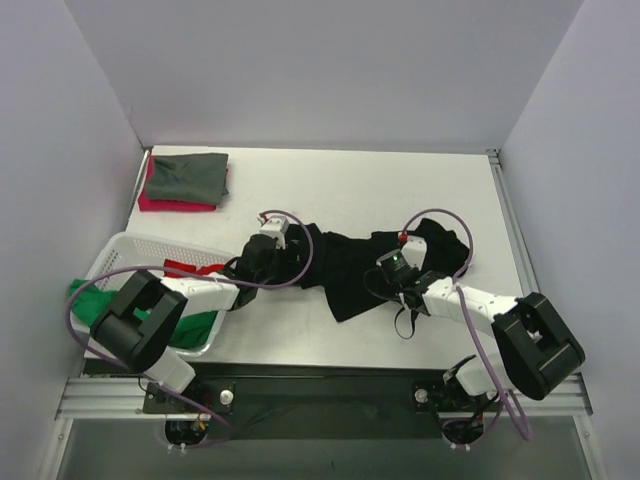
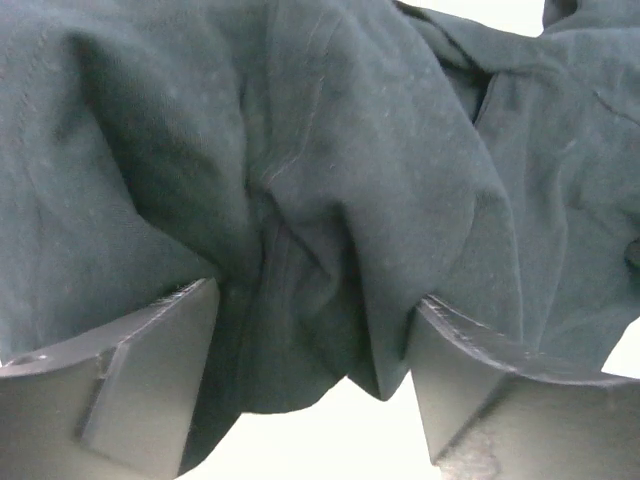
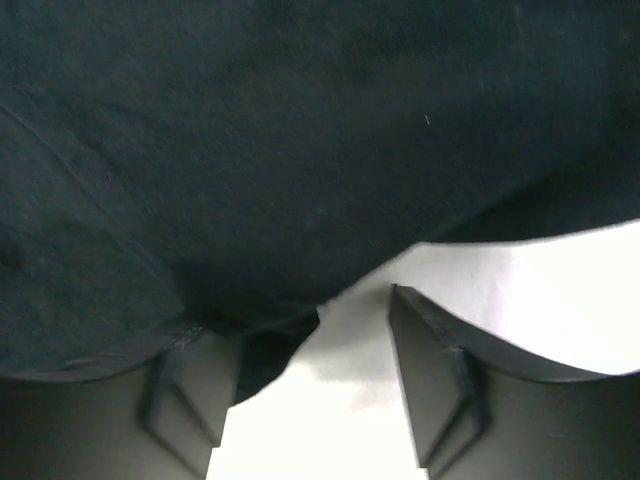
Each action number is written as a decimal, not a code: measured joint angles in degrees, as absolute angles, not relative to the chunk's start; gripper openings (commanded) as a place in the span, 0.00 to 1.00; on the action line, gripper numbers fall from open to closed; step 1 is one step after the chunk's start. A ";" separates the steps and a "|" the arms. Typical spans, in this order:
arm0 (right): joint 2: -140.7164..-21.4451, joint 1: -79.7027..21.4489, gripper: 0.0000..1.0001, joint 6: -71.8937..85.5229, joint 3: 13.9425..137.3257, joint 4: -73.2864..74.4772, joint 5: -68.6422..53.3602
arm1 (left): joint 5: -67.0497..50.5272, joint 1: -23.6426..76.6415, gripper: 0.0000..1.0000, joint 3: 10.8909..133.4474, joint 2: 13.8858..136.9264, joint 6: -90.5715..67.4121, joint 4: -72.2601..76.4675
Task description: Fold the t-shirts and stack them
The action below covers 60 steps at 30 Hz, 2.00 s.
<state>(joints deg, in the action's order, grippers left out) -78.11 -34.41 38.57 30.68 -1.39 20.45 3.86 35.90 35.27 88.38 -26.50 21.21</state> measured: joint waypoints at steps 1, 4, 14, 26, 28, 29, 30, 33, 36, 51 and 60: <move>-78.46 -33.95 0.49 38.13 30.98 -1.85 19.99 | 3.01 35.46 0.70 35.48 89.19 -26.89 22.17; -79.61 -32.08 0.35 36.91 31.94 -3.05 18.39 | -0.16 34.20 0.49 36.07 91.59 -28.38 25.12; -76.34 -25.74 0.00 33.23 35.92 -0.91 14.50 | -5.87 32.01 0.00 37.54 93.65 -30.35 28.67; -46.35 -11.07 0.00 29.26 45.95 17.69 17.19 | 8.62 31.81 0.00 35.22 67.13 -24.58 20.62; -45.04 -10.31 0.00 28.36 48.51 20.58 18.09 | 10.90 31.81 0.00 35.22 63.94 -23.68 18.41; -44.45 -10.07 0.00 27.99 49.74 22.06 18.35 | 11.75 31.81 0.00 35.22 62.63 -23.29 17.37; -43.97 -9.87 0.00 27.62 51.07 23.55 18.72 | 12.49 31.81 0.00 35.22 61.36 -22.98 16.10; -42.35 -9.56 0.00 26.63 55.40 27.73 19.75 | 14.33 31.81 0.00 35.86 58.02 -21.98 12.10; -39.62 -9.39 0.00 25.63 59.64 30.65 20.62 | 15.49 31.81 0.00 37.30 54.24 -21.15 8.56; -37.58 -9.39 0.00 20.10 82.76 39.07 25.54 | 19.27 31.81 0.00 50.00 41.95 -17.32 -0.95; -58.33 -4.86 0.00 17.87 87.24 36.71 24.95 | 13.82 28.34 0.00 50.11 64.18 -18.79 2.83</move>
<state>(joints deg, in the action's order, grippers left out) -58.33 -4.86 17.87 87.24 36.71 24.95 13.82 28.34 50.11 64.18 -18.79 2.83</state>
